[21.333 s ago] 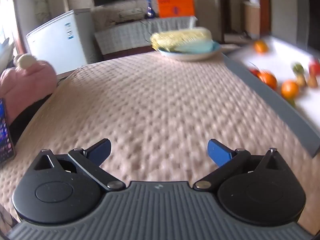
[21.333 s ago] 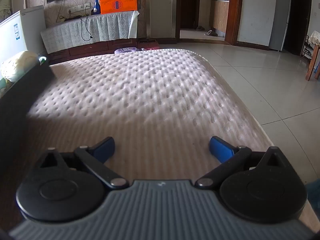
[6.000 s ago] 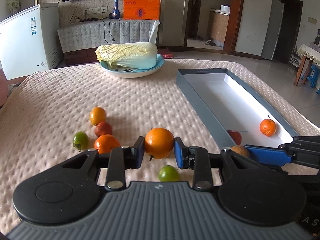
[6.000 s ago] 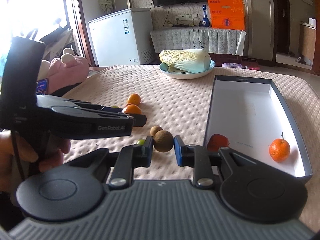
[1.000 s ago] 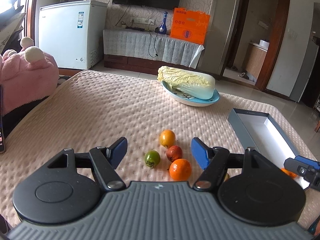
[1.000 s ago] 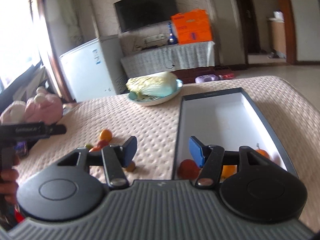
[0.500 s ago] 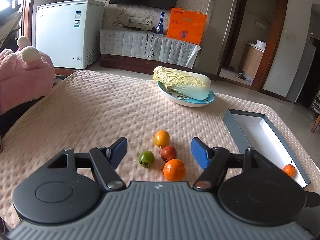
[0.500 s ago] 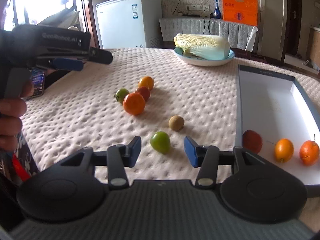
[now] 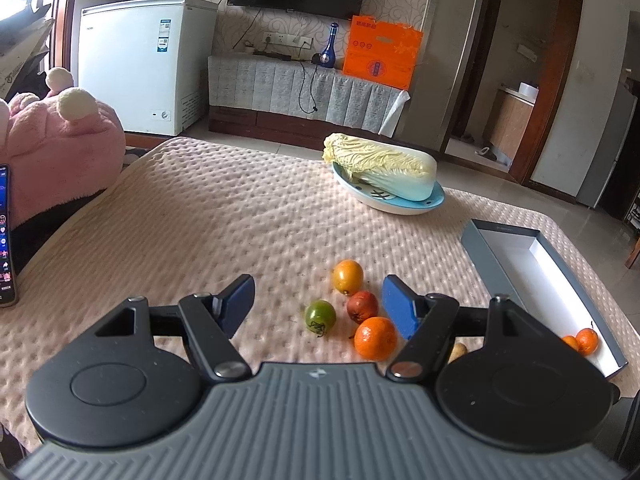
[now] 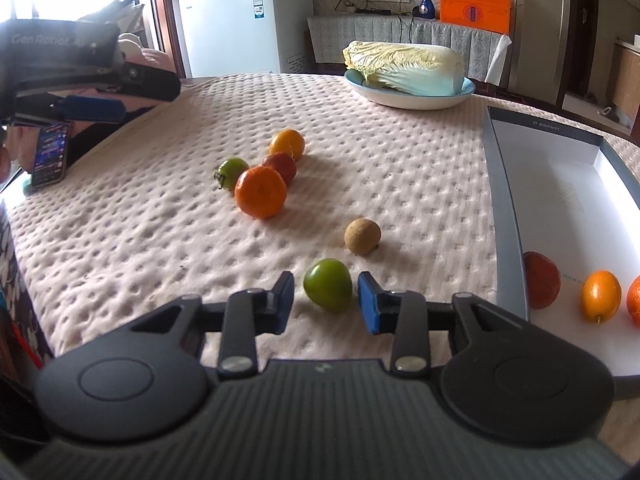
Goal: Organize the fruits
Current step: 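Grasp the green round fruit on the quilt with the right gripper, then grasp the large orange with the left gripper while the right gripper holds the green fruit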
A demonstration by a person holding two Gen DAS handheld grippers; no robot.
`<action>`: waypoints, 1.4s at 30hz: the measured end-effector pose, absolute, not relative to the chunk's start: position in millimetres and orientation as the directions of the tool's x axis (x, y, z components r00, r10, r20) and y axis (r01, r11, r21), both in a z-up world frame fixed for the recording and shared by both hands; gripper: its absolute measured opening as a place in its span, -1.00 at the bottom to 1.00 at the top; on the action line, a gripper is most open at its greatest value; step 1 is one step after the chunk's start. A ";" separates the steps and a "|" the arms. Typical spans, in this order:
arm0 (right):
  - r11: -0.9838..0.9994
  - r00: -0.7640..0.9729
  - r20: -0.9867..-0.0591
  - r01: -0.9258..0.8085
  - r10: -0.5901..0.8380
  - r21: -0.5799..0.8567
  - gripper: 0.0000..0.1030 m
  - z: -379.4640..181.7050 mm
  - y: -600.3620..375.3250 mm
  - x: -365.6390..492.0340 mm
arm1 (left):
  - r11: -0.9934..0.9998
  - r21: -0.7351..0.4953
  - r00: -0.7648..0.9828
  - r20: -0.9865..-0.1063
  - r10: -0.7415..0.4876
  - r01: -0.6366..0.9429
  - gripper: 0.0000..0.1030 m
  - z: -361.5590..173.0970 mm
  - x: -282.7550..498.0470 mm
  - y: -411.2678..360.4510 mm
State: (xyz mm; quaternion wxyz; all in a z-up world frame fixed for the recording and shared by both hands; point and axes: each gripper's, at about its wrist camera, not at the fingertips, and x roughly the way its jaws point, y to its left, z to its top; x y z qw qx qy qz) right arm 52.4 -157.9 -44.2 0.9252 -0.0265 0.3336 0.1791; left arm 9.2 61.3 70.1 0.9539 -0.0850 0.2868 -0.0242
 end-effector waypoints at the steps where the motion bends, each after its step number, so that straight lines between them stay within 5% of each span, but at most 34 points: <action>1: 0.935 0.712 -0.631 -0.349 0.308 0.063 -0.43 -45.3 -156.6 52.9 | 0.984 -0.176 0.833 -0.545 -0.093 -0.006 0.46 69.7 9.5 62.3; 42: 0.902 0.714 -0.558 -0.393 0.423 0.180 -0.44 -0.5 -215.8 9.7 | 0.994 -0.061 0.754 -0.647 -0.113 0.096 0.46 31.7 36.6 -4.3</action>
